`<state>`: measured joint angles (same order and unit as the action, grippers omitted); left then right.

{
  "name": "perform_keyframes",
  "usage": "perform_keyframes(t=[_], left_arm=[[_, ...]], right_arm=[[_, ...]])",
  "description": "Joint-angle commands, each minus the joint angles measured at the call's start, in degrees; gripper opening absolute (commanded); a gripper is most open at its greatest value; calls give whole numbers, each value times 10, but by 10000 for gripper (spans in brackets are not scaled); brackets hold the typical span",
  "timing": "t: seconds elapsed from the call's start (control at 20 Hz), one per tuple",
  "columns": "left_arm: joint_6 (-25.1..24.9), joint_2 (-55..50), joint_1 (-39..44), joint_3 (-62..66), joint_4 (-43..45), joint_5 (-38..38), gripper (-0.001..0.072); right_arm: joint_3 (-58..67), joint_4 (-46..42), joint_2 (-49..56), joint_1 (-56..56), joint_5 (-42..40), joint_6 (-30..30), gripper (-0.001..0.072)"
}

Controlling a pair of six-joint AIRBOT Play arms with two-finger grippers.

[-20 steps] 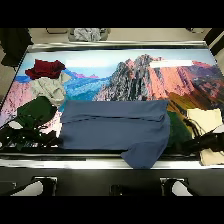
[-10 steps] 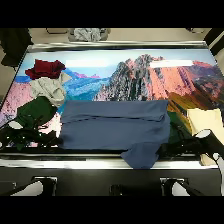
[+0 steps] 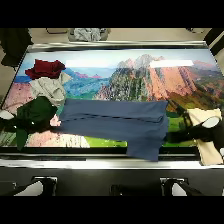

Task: Fold the shirts.

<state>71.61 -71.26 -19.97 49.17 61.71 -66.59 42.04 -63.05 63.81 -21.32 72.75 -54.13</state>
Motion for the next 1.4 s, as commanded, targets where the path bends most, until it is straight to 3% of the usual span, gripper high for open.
perform_keyframes(t=[0.0,0.4,0.8,0.85,0.9,0.95,1.0,1.1,1.15,1.35], left_arm=[[26,-40,32,111,-7,10,19],[121,-300,69,419,-7,-52,20],[130,-389,72,450,-24,-58,28],[130,-389,71,451,-39,-58,135],[128,-389,68,459,-57,-63,388],[128,-389,64,475,-70,-78,598],[125,-388,61,495,-72,-99,621],[112,-377,56,532,-71,-135,620],[110,-364,57,542,-71,-144,620],[93,-292,76,542,-71,-149,618]], right_arm=[[102,21,42,2,-33,-33,43],[339,111,266,23,-117,-41,44],[366,125,363,55,-150,-33,48],[367,130,357,54,-148,-24,66],[377,121,348,54,-134,-9,237],[391,96,337,54,-108,20,481],[405,29,321,54,-86,31,645],[415,-153,297,54,-58,-56,679],[415,-184,297,54,-37,-62,697],[413,-77,355,54,28,-14,703]])
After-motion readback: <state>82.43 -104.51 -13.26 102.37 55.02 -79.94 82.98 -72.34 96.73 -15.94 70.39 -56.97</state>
